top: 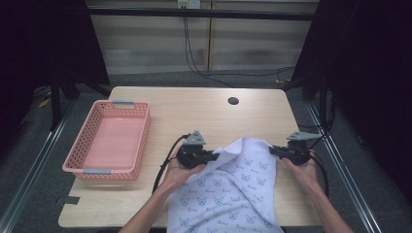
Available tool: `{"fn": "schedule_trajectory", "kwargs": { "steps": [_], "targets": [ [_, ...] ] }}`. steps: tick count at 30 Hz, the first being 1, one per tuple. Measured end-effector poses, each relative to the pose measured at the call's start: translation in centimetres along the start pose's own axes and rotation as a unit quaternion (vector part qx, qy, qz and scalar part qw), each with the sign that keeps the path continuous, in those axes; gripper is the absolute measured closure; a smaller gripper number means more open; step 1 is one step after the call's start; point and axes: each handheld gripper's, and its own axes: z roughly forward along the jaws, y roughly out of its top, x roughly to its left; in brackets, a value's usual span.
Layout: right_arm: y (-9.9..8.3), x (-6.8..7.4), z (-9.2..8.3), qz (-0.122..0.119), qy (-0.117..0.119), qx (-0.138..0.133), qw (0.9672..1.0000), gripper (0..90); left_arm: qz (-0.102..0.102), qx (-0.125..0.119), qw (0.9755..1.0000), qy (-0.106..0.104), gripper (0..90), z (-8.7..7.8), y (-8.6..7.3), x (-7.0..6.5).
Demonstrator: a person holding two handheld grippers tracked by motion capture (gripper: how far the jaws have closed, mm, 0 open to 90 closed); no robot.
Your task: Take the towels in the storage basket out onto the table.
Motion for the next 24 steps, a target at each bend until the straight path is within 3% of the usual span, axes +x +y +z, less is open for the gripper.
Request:
{"fn": "schedule_trajectory", "kwargs": {
  "steps": [2, 4, 7, 12, 19, 24],
  "targets": [
    [0.5, -0.3, -1.1, 0.008, 0.001, -0.017, 0.9998, 85.6, -0.005, -0.015, 0.9997, 0.019, 84.9, -1.6, 0.5, 0.8],
    [1.0, -0.6, -1.8, 0.016, 0.003, -0.028, 0.9995, 85.7, -0.015, -0.034, 0.9992, 0.017, 84.7, -3.3, 0.9, 1.8],
    [2.0, -0.7, -3.1, 0.017, 0.005, -0.05, 0.9986, 85.7, -0.026, -0.061, 0.9967, 0.046, 85.4, -5.8, 1.4, 2.9],
    [4.3, -0.5, -4.9, 0.007, 0.005, -0.077, 0.997, 85.7, -0.018, -0.076, 0.9944, 0.071, 85.5, -8.5, 2.3, 3.7],
    [8.9, 0.1, -6.7, -0.013, 0.009, -0.121, 0.9925, 85.6, -0.011, -0.09, 0.9909, 0.1, 85.6, -10.4, 4.7, 5.0],
    [12.5, -0.5, -6.6, -0.019, 0.004, -0.136, 0.9905, 85.6, -0.015, -0.089, 0.9876, 0.128, 85.5, -10.7, 7.3, 7.4]
  ]
}}
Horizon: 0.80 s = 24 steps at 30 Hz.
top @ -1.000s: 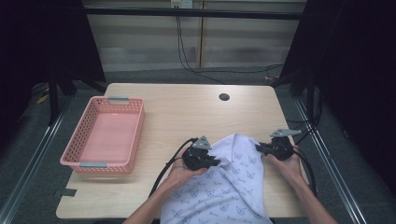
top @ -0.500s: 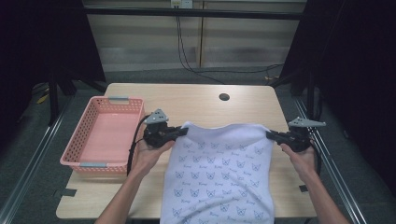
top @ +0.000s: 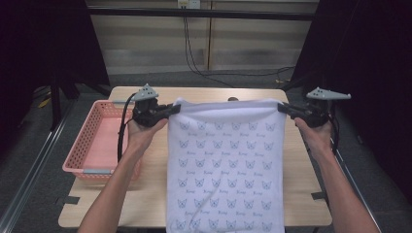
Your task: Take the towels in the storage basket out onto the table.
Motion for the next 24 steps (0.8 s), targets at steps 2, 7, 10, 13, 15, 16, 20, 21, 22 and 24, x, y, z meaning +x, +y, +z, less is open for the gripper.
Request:
{"fn": "schedule_trajectory", "kwargs": {
  "steps": [2, 7, 10, 13, 15, 16, 20, 21, 22, 24],
  "targets": [
    [1.1, -0.5, 1.0, 0.002, -0.005, -0.002, 1.0, 85.6, -0.001, 0.011, 0.9999, 0.011, 85.3, 0.7, 0.7, 0.7],
    [1.6, -1.6, 3.9, 0.001, -0.026, 0.027, 0.9993, 83.9, -0.02, 0.029, 0.9983, 0.047, 70.0, 2.4, 0.6, 2.5],
    [0.3, -2.5, 5.6, 0.011, -0.061, 0.054, 0.9966, 59.6, -0.035, 0.066, 0.9947, 0.071, 53.1, 3.7, -0.6, 3.1],
    [-1.3, -2.9, 6.0, 0.02, -0.062, 0.066, 0.9957, 56.8, -0.048, 0.066, 0.9945, 0.065, 47.3, 4.1, -1.7, 3.2],
    [-2.1, -2.7, 5.6, 0.024, -0.05, 0.057, 0.9968, 55.4, -0.047, 0.073, 0.9939, 0.068, 47.3, 4.2, -2.1, 3.1],
    [-2.3, -2.5, 5.4, 0.024, -0.046, 0.057, 0.997, 54.2, -0.048, 0.073, 0.9939, 0.068, 47.0, 4.2, -2.4, 3.0],
    [-3.7, -1.3, 4.0, 0.016, -0.024, 0.044, 0.9986, 50.9, -0.042, 0.08, 0.995, 0.042, 49.5, 3.5, -3.7, 1.3],
    [-4.5, -0.7, 3.5, 0.013, -0.018, 0.05, 0.9985, 50.7, -0.038, 0.083, 0.9952, 0.036, 50.3, 3.3, -4.1, 0.7],
    [-5.0, -0.4, 3.2, 0.011, -0.012, 0.054, 0.9984, 49.8, -0.037, 0.084, 0.9955, 0.025, 51.5, 3.1, -4.5, 0.3],
    [-6.0, 0.2, 2.7, 0.011, -0.002, 0.062, 0.998, 49.4, -0.036, 0.084, 0.9958, 0.007, 53.8, 2.7, -5.5, -0.7]
  ]
}}
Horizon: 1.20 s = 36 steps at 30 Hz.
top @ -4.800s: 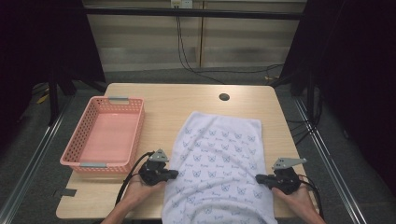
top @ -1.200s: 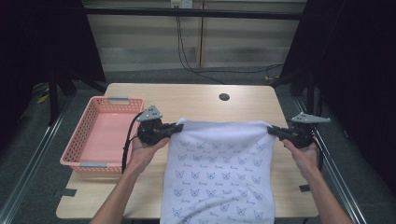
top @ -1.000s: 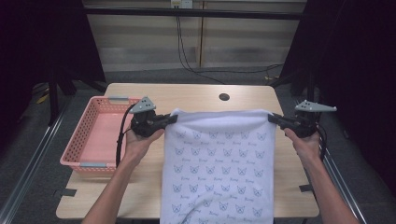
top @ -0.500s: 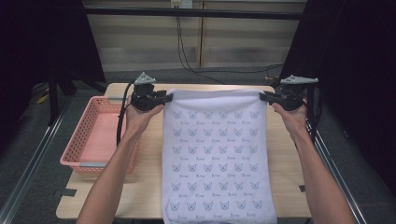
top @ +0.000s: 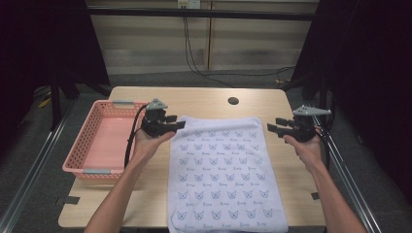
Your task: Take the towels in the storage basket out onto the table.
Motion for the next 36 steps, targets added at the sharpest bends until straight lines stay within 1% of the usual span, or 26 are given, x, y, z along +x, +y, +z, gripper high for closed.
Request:
{"fn": "schedule_trajectory", "kwargs": {
  "steps": [1, 2, 3, 5, 7, 9, 10, 11, 12, 14, 15, 16, 17, 18, 19, 20, 22, 24, 25, 27, 28, 29, 31, 33, 35, 36],
  "targets": [
    [-0.7, 0.4, -0.3, 0.001, 0.006, 0.003, 1.0, 49.4, 0.001, 0.007, 0.9999, -0.01, 54.3, -0.1, -0.7, -0.7],
    [-1.4, 0.8, -0.5, -0.001, 0.015, 0.009, 0.9998, 49.2, 0.013, 0.022, 0.9995, -0.018, 55.0, -0.2, -1.6, -1.6],
    [-2.3, 1.3, -0.9, -0.005, 0.026, 0.014, 0.9996, 48.7, 0.018, 0.024, 0.9994, -0.017, 55.3, -0.4, -2.2, -2.2],
    [-3.6, 2.0, -1.3, -0.003, 0.04, 0.022, 0.999, 47.9, 0.001, 0.021, 0.9986, -0.048, 55.3, -1.0, -4.1, -3.1],
    [-5.0, 2.8, -1.5, -0.008, 0.056, 0.035, 0.9978, 47.5, 0.012, 0.035, 0.998, -0.05, 55.9, -1.5, -5.9, -4.0],
    [-6.3, 3.6, -1.6, -0.015, 0.06, 0.053, 0.9967, 46.1, 0.001, 0.038, 0.9979, -0.053, 56.2, -1.7, -7.6, -4.3],
    [-6.7, 3.9, -1.5, -0.018, 0.062, 0.062, 0.996, 45.8, 0.008, 0.035, 0.9986, -0.039, 56.7, -1.8, -8.4, -4.4],
    [-7.1, 4.2, -1.4, -0.022, 0.064, 0.07, 0.9953, 45.8, 0.008, 0.037, 0.9986, -0.037, 58.8, -1.6, -9.0, -4.4],
    [-7.3, 4.4, -1.2, -0.024, 0.063, 0.075, 0.9949, 45.8, -0.004, 0.059, 0.9971, -0.049, 58.8, -1.2, -9.6, -4.2],
    [-8.0, 4.7, -0.4, -0.033, 0.061, 0.09, 0.9935, 45.7, 0.009, 0.074, 0.996, -0.049, 56.8, -0.7, -9.6, -4.2],
    [-8.3, 4.8, 0.3, -0.035, 0.059, 0.099, 0.9926, 45.8, 0.002, 0.07, 0.9964, -0.048, 56.8, -0.4, -9.5, -4.2],
    [-8.5, 4.9, 0.9, -0.041, 0.055, 0.109, 0.9917, 46.2, -0.008, 0.072, 0.9957, -0.057, 56.6, -0.1, -9.5, -4.0],
    [-8.8, 5.0, 1.5, -0.051, 0.045, 0.121, 0.9903, 46.8, -0.004, 0.074, 0.9958, -0.053, 56.3, 0.2, -9.5, -3.9],
    [-8.9, 5.0, 1.8, -0.056, 0.041, 0.126, 0.9895, 48.0, 0.004, 0.074, 0.9965, -0.039, 56.3, 0.6, -9.6, -3.9],
    [-9.2, 5.1, 2.1, -0.059, 0.037, 0.134, 0.9885, 50.1, 0.005, 0.078, 0.9961, -0.04, 56.3, 0.8, -9.6, -3.8],
    [-9.3, 5.1, 2.1, -0.063, 0.031, 0.13, 0.9891, 51.6, 0.001, 0.088, 0.9953, -0.043, 56.3, 1.3, -9.7, -3.6],
    [-9.5, 5.2, 1.7, -0.061, 0.025, 0.129, 0.9894, 59.0, 0.009, 0.095, 0.9949, -0.033, 56.2, 1.9, -9.9, -3.5],
    [-9.9, 5.3, 1.0, -0.063, 0.02, 0.128, 0.9895, 62.0, 0.017, 0.103, 0.9941, -0.029, 55.4, 2.2, -10.0, -3.7],
    [-10.1, 5.5, 0.4, -0.061, 0.018, 0.137, 0.9885, 65.2, 0.021, 0.101, 0.9942, -0.03, 55.1, 2.2, -10.1, -3.9],
    [-10.5, 5.6, -0.5, -0.061, 0.019, 0.14, 0.9881, 67.7, 0.03, 0.103, 0.9935, -0.037, 56.9, 2.2, -10.1, -4.4],
    [-10.8, 5.7, -1.0, -0.056, 0.019, 0.141, 0.9882, 69.6, 0.037, 0.105, 0.9931, -0.037, 59.4, 2.2, -10.2, -4.7],
    [-10.9, 5.8, -1.4, -0.055, 0.021, 0.145, 0.9877, 74.6, 0.049, 0.109, 0.9921, -0.039, 64.8, 2.2, -10.2, -5.1],
    [-11.3, 6.3, -2.2, -0.051, 0.025, 0.148, 0.9874, 79.0, 0.066, 0.112, 0.9909, -0.036, 74.2, 1.9, -10.5, -5.7],
    [-11.7, 6.7, -2.8, -0.047, 0.032, 0.151, 0.987, 83.8, 0.061, 0.114, 0.9906, -0.044, 84.2, 1.6, -10.7, -5.9],
    [-12.0, 6.9, -3.3, -0.038, 0.04, 0.152, 0.9869, 85.0, 0.053, 0.119, 0.9899, -0.057, 86.9, 1.2, -10.9, -6.0],
    [-12.2, 7.0, -3.5, -0.033, 0.042, 0.152, 0.987, 85.3, 0.055, 0.123, 0.9892, -0.059, 87.3, 1.0, -11.0, -6.0]
  ]
}}
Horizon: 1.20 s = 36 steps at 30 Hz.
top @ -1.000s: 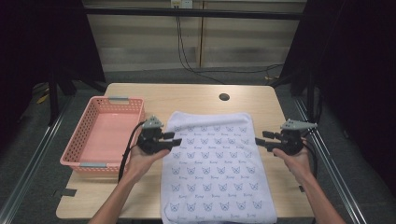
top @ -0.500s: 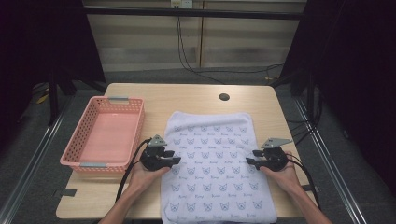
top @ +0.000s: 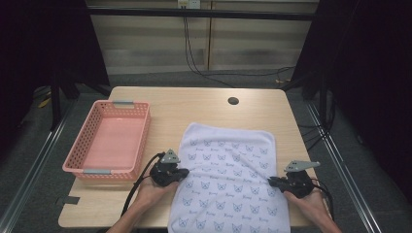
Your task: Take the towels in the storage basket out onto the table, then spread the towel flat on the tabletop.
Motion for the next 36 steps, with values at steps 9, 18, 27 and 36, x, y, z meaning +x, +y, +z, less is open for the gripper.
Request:
{"fn": "schedule_trajectory", "kwargs": {
  "steps": [9, 18, 27, 36],
  "targets": [
    [-1.9, 2.6, -1.9, -0.001, 0.028, 0.022, 0.9993, 85.2, 0.01, 0.022, 0.999, -0.036, 87.5, -1.7, -1.6, -2.5],
    [-1.3, 2.0, -2.7, 0.002, 0.028, -0.021, 0.9994, 66.4, -0.003, -0.008, 0.9988, -0.049, 82.3, -4.0, -1.8, -3.0],
    [1.8, -1.6, -1.7, 0.015, -0.024, -0.063, 0.9976, 61.6, -0.032, -0.048, 0.998, -0.024, 74.9, -3.2, 1.1, 0.6],
    [5.4, -5.7, 1.9, 0.023, -0.064, -0.061, 0.9958, 54.9, -0.058, -0.057, 0.9966, 0.008, 67.2, -1.5, 2.8, 3.6]
  ]
}}
